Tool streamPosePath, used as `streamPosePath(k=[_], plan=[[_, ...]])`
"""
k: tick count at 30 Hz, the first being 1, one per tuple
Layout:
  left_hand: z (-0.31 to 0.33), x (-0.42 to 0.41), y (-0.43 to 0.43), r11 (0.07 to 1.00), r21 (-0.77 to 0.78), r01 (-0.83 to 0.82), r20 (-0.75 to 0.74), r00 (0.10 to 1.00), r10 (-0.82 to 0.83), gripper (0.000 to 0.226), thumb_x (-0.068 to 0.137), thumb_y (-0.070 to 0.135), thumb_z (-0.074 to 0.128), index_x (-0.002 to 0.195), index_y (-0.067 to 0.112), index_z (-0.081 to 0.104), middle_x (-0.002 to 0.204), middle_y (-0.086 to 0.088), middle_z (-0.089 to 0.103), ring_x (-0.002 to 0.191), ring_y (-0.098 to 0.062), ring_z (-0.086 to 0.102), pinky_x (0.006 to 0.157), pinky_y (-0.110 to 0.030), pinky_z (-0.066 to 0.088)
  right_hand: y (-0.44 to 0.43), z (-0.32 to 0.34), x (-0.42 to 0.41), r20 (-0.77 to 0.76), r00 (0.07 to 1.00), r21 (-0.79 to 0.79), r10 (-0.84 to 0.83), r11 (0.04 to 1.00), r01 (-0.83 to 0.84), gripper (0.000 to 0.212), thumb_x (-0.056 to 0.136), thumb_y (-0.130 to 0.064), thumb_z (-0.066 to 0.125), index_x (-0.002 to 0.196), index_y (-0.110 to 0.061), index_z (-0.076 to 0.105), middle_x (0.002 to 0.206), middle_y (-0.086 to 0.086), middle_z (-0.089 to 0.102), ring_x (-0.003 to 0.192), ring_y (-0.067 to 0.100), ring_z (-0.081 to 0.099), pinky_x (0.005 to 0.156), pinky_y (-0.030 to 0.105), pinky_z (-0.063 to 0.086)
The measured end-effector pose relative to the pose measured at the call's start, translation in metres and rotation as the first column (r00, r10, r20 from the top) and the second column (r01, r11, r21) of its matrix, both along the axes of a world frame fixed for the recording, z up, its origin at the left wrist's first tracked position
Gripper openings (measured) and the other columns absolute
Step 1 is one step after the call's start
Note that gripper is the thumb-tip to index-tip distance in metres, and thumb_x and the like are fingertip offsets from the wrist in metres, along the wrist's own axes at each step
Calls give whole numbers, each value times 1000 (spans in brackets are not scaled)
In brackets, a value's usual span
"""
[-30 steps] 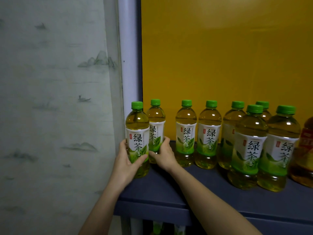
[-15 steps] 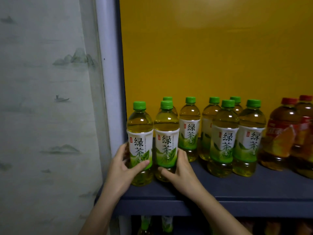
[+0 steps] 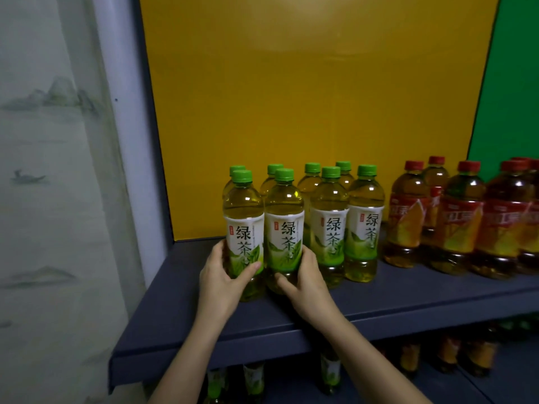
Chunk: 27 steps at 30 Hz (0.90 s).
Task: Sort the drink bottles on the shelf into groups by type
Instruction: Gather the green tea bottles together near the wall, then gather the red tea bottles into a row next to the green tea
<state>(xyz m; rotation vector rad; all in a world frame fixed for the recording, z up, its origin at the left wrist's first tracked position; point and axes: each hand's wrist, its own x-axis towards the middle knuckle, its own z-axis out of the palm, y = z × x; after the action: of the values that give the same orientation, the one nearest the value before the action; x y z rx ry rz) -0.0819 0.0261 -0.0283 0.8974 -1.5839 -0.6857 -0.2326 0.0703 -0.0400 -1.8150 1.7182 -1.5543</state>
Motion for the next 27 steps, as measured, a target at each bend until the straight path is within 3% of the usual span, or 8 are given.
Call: streamPosePath(k=[3, 9, 12, 14, 17, 20, 24, 27], plan=[[0, -2, -2, 999, 4, -35, 35, 999, 35, 78, 59, 46, 77, 126, 18, 49, 115, 1, 50, 113, -20, 55, 96, -47, 48, -3, 0, -1, -39, 999, -23, -27, 999, 26, 66, 83, -15, 64, 138, -17, 29, 132, 3, 40, 120, 10, 39, 97, 21, 32], [1, -2, -2, 998, 16, -67, 85, 994, 65, 73, 65, 34, 80, 128, 12, 48, 111, -2, 47, 112, -24, 54, 96, -46, 47, -1, -2, 1, -38, 998, -63, -58, 996, 56, 65, 83, -18, 65, 139, -20, 32, 135, -2, 47, 127, 10, 42, 102, 23, 35], [3, -4, 6, 995, -24, -100, 177, 979, 103, 71, 73, 26, 76, 132, 8, 42, 120, -9, 46, 118, -27, 48, 97, -35, 41, 8, 2, 0, -57, 996, -51, -74, 996, 71, 57, 86, -20, 62, 137, -21, 37, 135, -4, 50, 126, 10, 44, 102, 21, 35], [7, -6, 20, 969, -152, -197, 188, 956, 224, 76, 74, 24, 74, 137, 5, 36, 131, -15, 41, 124, -28, 41, 97, -33, 36, 19, 5, -5, -76, 991, -35, -107, 994, 105, 48, 88, -23, 59, 134, -20, 44, 132, -4, 54, 123, 11, 47, 101, 21, 37], [11, -15, 47, 839, -477, -263, 20, 951, 309, 46, 80, 14, 69, 121, 3, 50, 119, -15, 50, 113, -24, 46, 95, -23, 34, 44, 8, -22, -100, 983, -43, -152, 988, 148, 35, 89, -29, 57, 124, -22, 55, 122, -7, 61, 115, 8, 54, 100, 31, 44], [13, -39, 62, 783, -618, -73, 80, 985, 155, 20, 83, 20, 54, 98, 8, 59, 94, -5, 60, 91, -13, 52, 82, -16, 37, 75, 13, -53, -111, 969, -73, -220, 974, 213, 23, 89, -30, 58, 110, -24, 63, 109, -12, 64, 104, 2, 57, 92, 28, 49], [12, -95, 71, 801, -558, 218, 327, 945, -29, 20, 83, 33, 47, 87, 19, 60, 82, 8, 60, 79, -5, 52, 69, -16, 40, 125, 18, -112, -100, 916, -75, -389, 921, 383, 18, 90, -26, 56, 107, -24, 65, 102, -17, 63, 99, -4, 56, 79, 10, 45], [3, -142, 83, 803, -490, 340, 414, 901, -129, 18, 82, 38, 47, 82, 24, 59, 79, 13, 59, 74, -3, 54, 62, -19, 42, 165, 16, -155, -77, 855, -59, -513, 858, 509, 16, 91, -26, 55, 105, -27, 63, 100, -22, 59, 97, -7, 55, 75, 6, 44]])
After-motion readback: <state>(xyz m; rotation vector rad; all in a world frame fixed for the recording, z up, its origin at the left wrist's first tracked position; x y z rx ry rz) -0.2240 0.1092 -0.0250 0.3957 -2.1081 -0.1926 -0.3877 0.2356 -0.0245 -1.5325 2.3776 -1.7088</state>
